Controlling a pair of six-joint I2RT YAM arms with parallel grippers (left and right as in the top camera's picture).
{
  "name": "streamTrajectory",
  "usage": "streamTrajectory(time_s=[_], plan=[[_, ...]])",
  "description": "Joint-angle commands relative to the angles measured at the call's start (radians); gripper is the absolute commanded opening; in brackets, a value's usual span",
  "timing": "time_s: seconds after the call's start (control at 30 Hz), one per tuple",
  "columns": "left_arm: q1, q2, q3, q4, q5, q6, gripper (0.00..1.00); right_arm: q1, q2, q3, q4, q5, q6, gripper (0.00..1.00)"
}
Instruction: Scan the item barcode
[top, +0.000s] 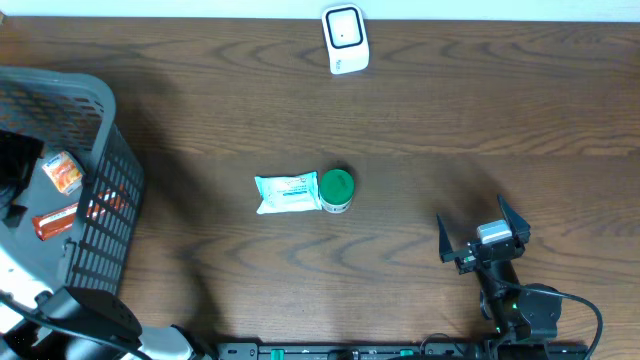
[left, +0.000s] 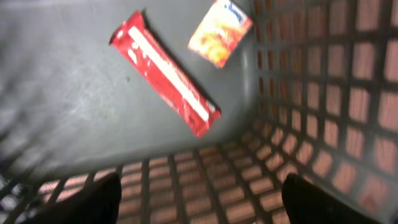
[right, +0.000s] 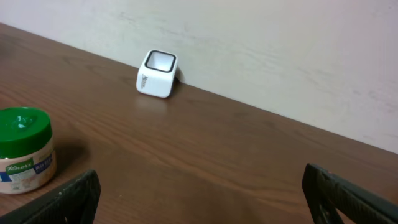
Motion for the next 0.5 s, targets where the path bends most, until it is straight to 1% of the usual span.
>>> streamTrajectory(time_s=[0.0, 0.03, 0.07, 0.17, 0.23, 0.27, 0.4, 0.47], plan=[[0.001, 0.004, -0.078, 0.052, -0.014, -0.069, 0.83, -0.006, 0.000, -0.001, -0.004, 0.000, 0.013, 0.99], [0.001, 0.005, -0.100, 0.064, -0.020, -0.101, 0.83, -0.006, 0.000, -0.001, -0.004, 0.000, 0.013, 0.99], [0.001, 0.006, -0.118, 0.064, -0.041, -0.161, 0.84, -0.006, 0.000, -0.001, -0.004, 0.001, 0.013, 0.99], [-0.002, 0.008, -0.197, 0.071, -0.101, -0.370, 0.84, -0.006, 0.000, -0.001, -0.004, 0.000, 0.013, 0.99], [-0.006, 0.014, -0.253, 0.103, -0.118, -0.447, 0.86, -0.006, 0.000, -0.001, -0.004, 0.001, 0.013, 0.99], [-0.009, 0.019, -0.278, 0.127, -0.121, -0.460, 0.89, -0.006, 0.000, -0.001, -0.004, 0.000, 0.013, 0.99], [-0.021, 0.065, -0.344, 0.210, -0.127, -0.476, 0.90, -0.006, 0.002, -0.001, -0.004, 0.001, 0.013, 0.99], [-0.029, 0.109, -0.346, 0.222, -0.135, -0.486, 0.90, -0.006, 0.002, -0.001, -0.004, 0.000, 0.013, 0.99]])
